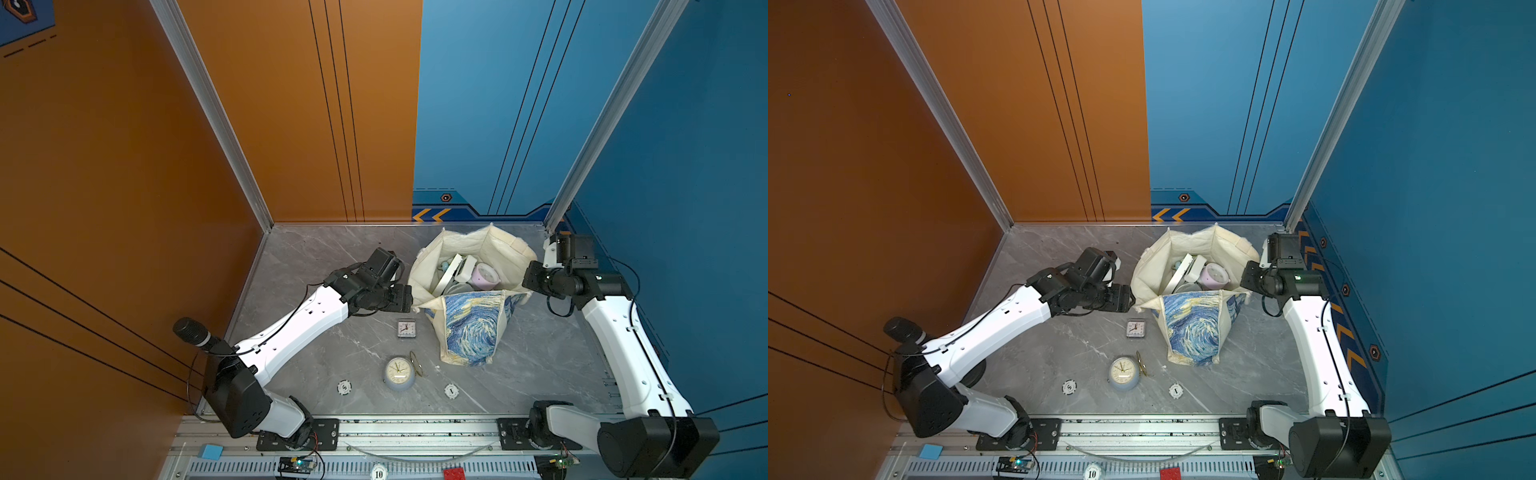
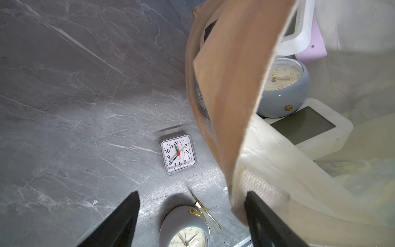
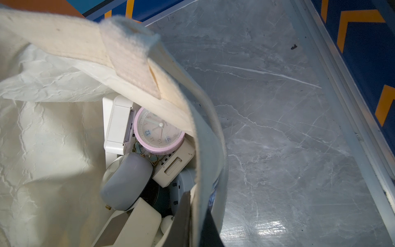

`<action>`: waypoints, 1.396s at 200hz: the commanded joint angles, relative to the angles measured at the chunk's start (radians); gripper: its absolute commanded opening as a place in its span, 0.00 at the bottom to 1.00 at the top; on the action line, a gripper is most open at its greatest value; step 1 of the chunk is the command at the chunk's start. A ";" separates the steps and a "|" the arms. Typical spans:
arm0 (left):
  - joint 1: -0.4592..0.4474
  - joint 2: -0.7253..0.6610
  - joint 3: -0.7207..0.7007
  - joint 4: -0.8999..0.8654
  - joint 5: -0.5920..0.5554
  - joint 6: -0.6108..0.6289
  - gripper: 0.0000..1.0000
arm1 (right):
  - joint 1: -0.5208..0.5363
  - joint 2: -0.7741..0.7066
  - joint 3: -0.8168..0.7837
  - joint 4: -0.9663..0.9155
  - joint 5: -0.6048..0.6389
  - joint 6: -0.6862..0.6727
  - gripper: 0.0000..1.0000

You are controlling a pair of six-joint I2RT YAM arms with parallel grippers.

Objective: Put the alarm clock into the canvas bag
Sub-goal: Pick up the alarm from the center of the board.

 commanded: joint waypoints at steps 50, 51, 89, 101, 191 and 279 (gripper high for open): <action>0.007 -0.151 0.000 -0.072 -0.110 -0.028 0.79 | 0.001 0.005 0.009 0.010 0.013 -0.026 0.10; 0.007 -0.152 -0.002 -0.071 -0.112 -0.029 0.79 | 0.001 0.006 0.010 0.010 0.013 -0.026 0.10; 0.045 -0.129 -0.078 -0.073 -0.099 -0.058 0.79 | 0.001 0.010 0.013 0.009 0.009 -0.026 0.10; 0.045 -0.093 -0.092 -0.073 -0.081 -0.061 0.79 | 0.001 0.010 0.013 0.009 0.009 -0.026 0.10; -0.029 0.206 -0.137 0.096 -0.013 -0.139 0.85 | 0.001 0.002 0.010 0.008 0.012 -0.030 0.10; -0.095 0.366 -0.053 0.107 -0.049 -0.183 0.93 | 0.001 0.014 0.013 0.008 0.002 -0.032 0.10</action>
